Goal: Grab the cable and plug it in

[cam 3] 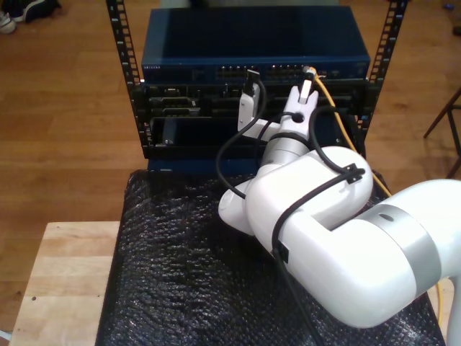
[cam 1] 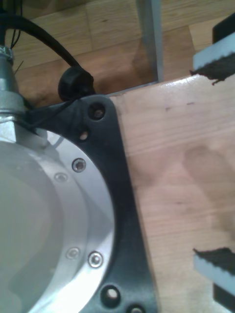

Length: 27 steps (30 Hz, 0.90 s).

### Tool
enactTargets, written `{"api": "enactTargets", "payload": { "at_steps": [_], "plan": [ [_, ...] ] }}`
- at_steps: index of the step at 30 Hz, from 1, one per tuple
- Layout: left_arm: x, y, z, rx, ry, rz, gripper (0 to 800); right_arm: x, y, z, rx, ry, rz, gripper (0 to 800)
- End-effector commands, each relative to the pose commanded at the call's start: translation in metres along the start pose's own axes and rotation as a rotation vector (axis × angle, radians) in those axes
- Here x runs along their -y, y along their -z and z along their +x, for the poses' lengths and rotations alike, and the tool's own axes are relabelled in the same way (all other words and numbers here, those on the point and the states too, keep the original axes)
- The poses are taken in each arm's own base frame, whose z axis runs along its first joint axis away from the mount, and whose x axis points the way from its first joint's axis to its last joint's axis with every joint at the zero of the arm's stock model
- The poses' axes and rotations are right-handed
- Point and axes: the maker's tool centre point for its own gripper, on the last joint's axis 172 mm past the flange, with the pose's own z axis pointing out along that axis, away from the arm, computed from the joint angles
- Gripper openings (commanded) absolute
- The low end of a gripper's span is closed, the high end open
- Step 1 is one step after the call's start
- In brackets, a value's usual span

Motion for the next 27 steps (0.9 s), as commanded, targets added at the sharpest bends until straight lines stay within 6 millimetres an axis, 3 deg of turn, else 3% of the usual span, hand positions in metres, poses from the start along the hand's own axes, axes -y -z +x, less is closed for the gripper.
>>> {"api": "enactTargets", "payload": {
  "at_steps": [27],
  "plan": [
    [0.0,0.0,0.0,0.0,0.0,0.0,800,0.0047,-0.0002,-0.0008,0.001,0.005,0.004,0]
  ]
}}
